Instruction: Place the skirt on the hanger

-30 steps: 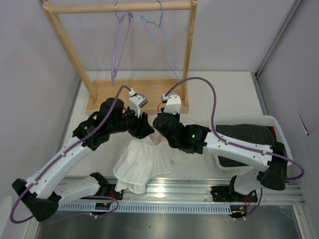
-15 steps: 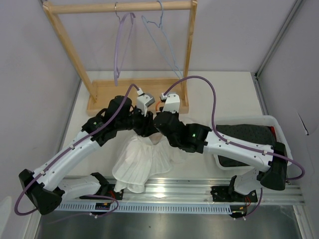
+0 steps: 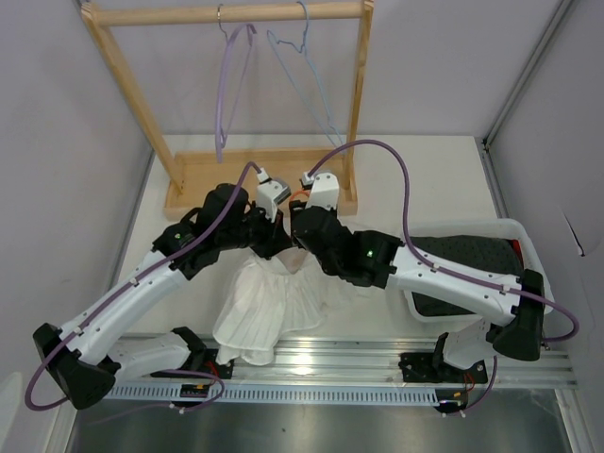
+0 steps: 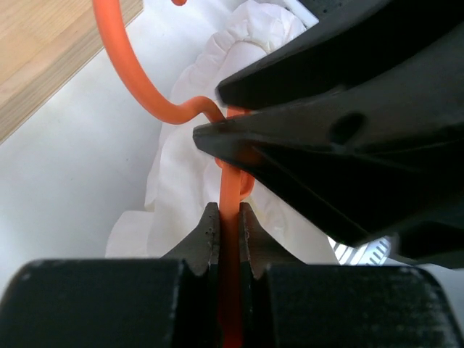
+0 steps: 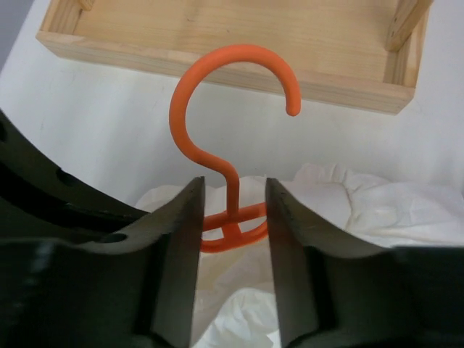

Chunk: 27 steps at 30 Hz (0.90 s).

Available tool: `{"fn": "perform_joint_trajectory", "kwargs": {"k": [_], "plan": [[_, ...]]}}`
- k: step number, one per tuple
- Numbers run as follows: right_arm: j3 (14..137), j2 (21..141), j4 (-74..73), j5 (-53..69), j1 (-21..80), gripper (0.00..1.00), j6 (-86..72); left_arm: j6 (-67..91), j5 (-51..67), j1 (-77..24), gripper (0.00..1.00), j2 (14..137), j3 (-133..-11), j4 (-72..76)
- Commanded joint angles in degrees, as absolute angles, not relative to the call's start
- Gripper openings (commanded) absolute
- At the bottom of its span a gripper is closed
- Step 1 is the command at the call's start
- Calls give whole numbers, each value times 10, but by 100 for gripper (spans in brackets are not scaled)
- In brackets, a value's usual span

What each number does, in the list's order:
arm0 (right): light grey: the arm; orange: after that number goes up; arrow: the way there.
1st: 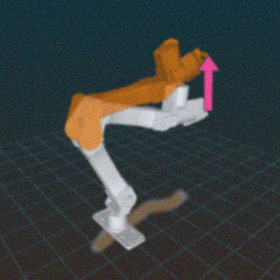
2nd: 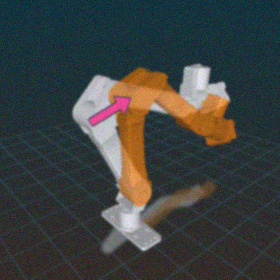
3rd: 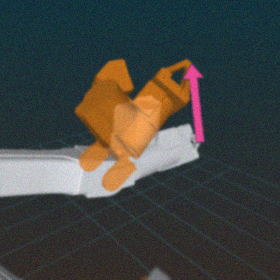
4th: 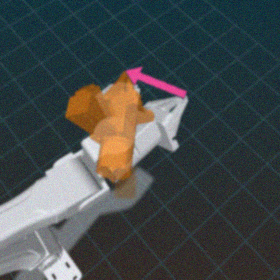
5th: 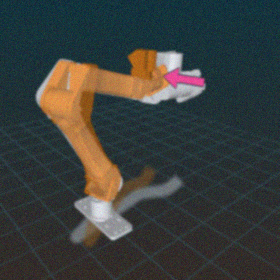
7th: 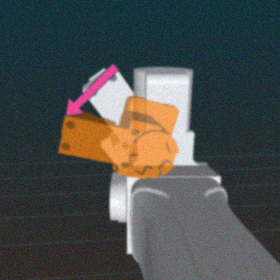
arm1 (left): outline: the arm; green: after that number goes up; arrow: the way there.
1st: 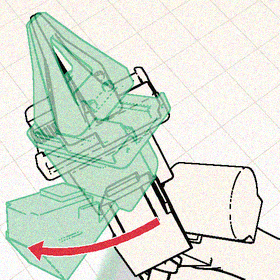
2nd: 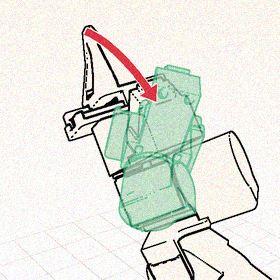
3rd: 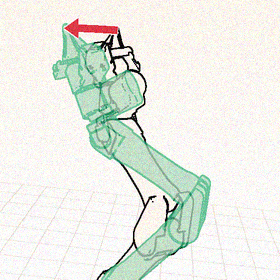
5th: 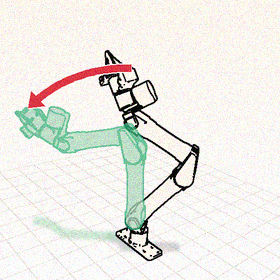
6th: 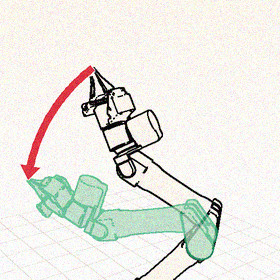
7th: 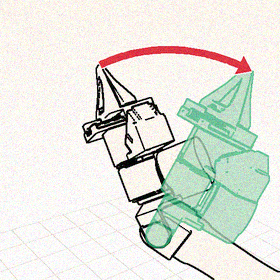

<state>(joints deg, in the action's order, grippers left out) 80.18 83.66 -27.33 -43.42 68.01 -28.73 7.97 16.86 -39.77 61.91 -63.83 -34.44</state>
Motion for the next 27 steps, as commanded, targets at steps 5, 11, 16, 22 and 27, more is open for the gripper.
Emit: {"fn": "perform_joint_trajectory", "kwargs": {"k": [5, 11, 16, 22, 27], "plan": [[856, 787, -288, -424, 667, 63, -286, 87, 111, -399, 0, 554, -616, -341], [855, 776, -328, -417, 654, 60, -306, 97, 78, -400, 0, 536, -623, -351], [832, 778, -333, -376, 649, 57, -315, 96, 77, -399, 0, 533, -651, -365], [845, 815, -352, -357, 663, 54, -317, 92, 77, -399, 0, 535, -662, -374], [853, 840, -380, -356, 671, 52, -324, 91, 77, -399, 0, 536, -669, -377]]}}
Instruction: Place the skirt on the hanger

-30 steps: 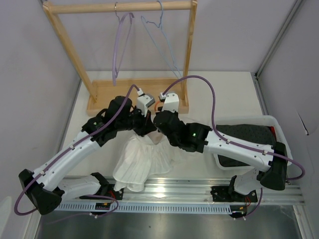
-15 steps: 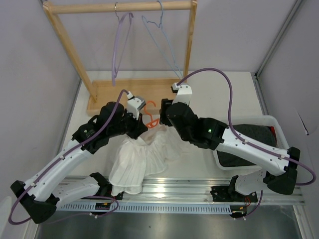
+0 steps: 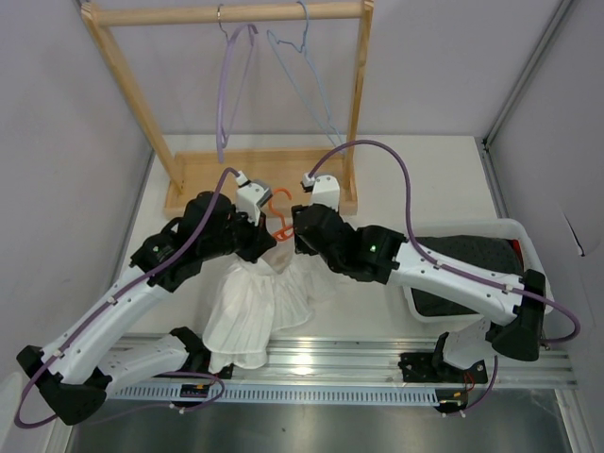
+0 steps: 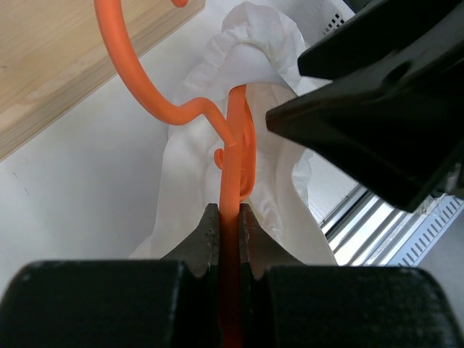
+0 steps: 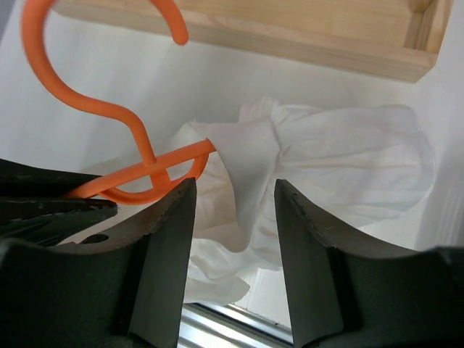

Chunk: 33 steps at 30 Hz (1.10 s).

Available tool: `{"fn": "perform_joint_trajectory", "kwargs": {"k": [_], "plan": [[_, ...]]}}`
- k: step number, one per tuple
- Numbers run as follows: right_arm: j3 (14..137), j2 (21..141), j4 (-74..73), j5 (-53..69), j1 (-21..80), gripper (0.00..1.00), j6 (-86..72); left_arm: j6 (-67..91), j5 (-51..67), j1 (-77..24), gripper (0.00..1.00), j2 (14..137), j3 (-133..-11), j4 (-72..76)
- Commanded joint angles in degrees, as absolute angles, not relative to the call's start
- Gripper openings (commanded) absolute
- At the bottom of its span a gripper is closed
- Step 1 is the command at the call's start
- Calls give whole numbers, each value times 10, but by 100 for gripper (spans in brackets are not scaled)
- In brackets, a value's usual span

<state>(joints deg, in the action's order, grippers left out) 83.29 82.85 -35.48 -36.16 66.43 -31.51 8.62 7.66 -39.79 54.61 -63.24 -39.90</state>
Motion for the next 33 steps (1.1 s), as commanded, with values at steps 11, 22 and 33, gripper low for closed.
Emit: {"fn": "perform_joint_trajectory", "kwargs": {"k": [11, 22, 33], "plan": [[893, 855, -434, -393, 632, 6, -342, 86, 100, -400, 0, 519, -678, -403], [919, 865, -426, -360, 620, 11, -317, 97, 53, -399, 0, 475, -666, -409], [913, 822, -412, -351, 651, 78, -305, 141, -155, -399, 0, 491, -714, -467]]}}
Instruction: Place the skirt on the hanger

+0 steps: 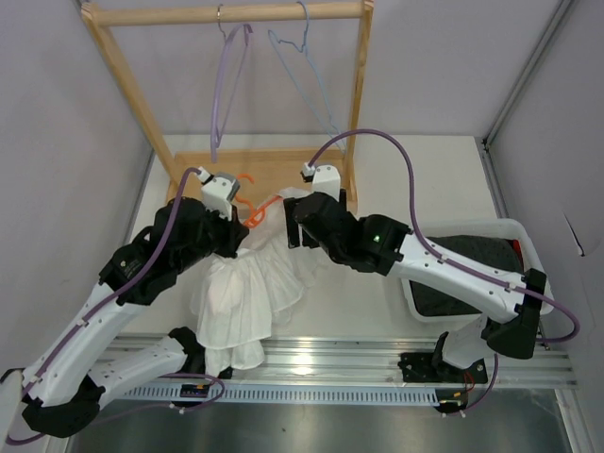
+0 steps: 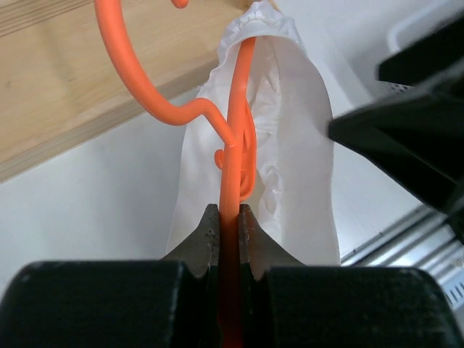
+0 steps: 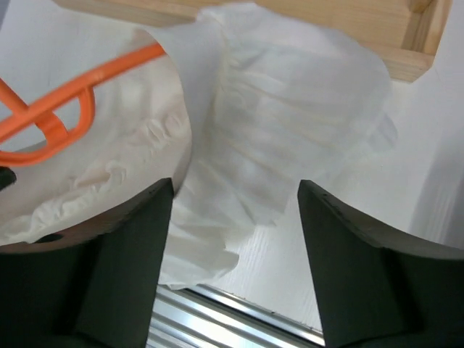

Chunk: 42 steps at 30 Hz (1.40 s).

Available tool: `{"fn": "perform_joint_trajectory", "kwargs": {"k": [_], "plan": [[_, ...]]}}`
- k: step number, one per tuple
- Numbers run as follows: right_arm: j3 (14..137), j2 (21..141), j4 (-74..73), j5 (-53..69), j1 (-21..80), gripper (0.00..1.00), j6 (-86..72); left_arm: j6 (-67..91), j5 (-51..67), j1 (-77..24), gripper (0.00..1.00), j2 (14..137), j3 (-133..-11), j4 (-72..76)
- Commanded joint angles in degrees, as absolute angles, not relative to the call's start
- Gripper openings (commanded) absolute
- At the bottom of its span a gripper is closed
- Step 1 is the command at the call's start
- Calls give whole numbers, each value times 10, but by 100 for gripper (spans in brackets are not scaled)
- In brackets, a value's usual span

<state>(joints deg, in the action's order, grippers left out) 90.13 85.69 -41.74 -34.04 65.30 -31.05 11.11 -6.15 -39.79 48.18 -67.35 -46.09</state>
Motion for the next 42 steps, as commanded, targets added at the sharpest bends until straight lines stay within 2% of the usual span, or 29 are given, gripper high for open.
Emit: {"fn": "perform_joint_trajectory", "kwargs": {"k": [1, 7, 16, 23, 32, 42], "plan": [[916, 817, -413, -355, 647, 81, -306, 145, -168, -399, 0, 492, -713, -469], [923, 762, -408, -366, 638, 86, -306, 171, -235, -397, 0, 483, -713, -472], [904, 701, -403, -371, 608, 87, -311, 198, -285, -361, 0, 470, -715, -490], [901, 686, -410, -367, 595, 87, -309, 170, -254, -263, 0, 492, -749, -483], [903, 679, -421, -345, 579, 86, -300, 97, -232, -155, 0, 568, -851, -443], [897, 681, -402, -299, 553, 86, -274, 12, -149, -96, 0, 659, -963, -370]]}}
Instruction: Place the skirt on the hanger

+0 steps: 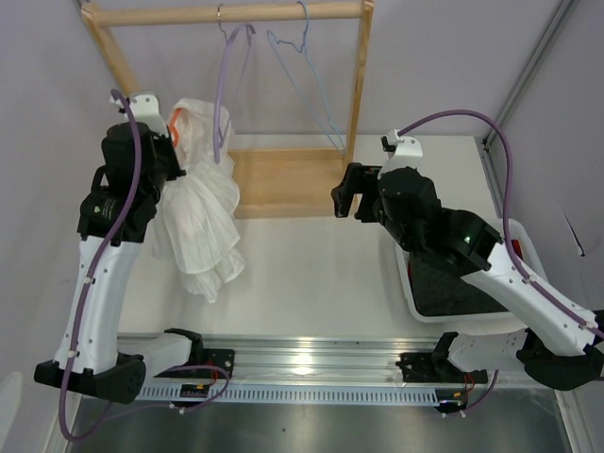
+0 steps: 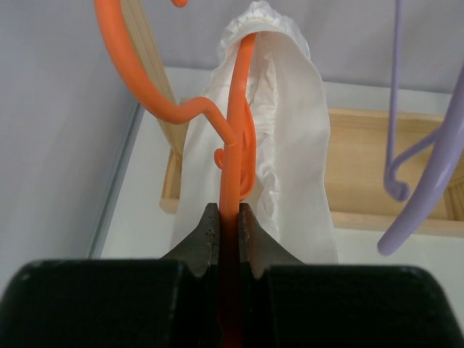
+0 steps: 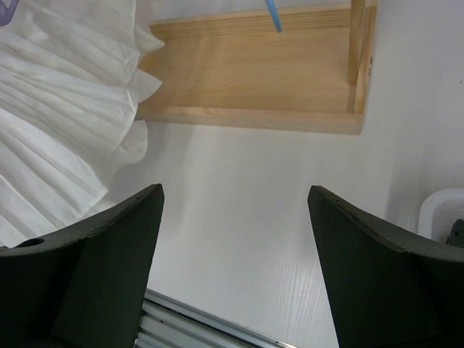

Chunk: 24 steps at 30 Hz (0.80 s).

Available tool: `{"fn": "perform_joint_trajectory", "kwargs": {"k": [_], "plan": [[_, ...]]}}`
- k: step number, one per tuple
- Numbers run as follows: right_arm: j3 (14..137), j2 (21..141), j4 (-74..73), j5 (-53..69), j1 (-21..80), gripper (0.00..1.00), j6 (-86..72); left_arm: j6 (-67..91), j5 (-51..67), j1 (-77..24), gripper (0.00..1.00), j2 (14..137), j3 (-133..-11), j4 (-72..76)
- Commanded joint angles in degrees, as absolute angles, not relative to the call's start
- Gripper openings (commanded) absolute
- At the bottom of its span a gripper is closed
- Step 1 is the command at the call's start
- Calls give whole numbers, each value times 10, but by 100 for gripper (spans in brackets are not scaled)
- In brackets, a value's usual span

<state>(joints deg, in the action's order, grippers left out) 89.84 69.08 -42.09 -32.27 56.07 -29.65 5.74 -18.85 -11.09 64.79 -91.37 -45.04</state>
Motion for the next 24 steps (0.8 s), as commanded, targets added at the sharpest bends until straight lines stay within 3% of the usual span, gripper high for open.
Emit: {"fn": "perform_joint_trajectory", "kwargs": {"k": [1, 24], "plan": [[896, 683, -400, -295, 550, 87, -272, 2, -143, -89, 0, 663, -965, -354], [839, 689, -293, -171, 470, 86, -253, -78, -57, -50, 0, 725, -997, -154]]}}
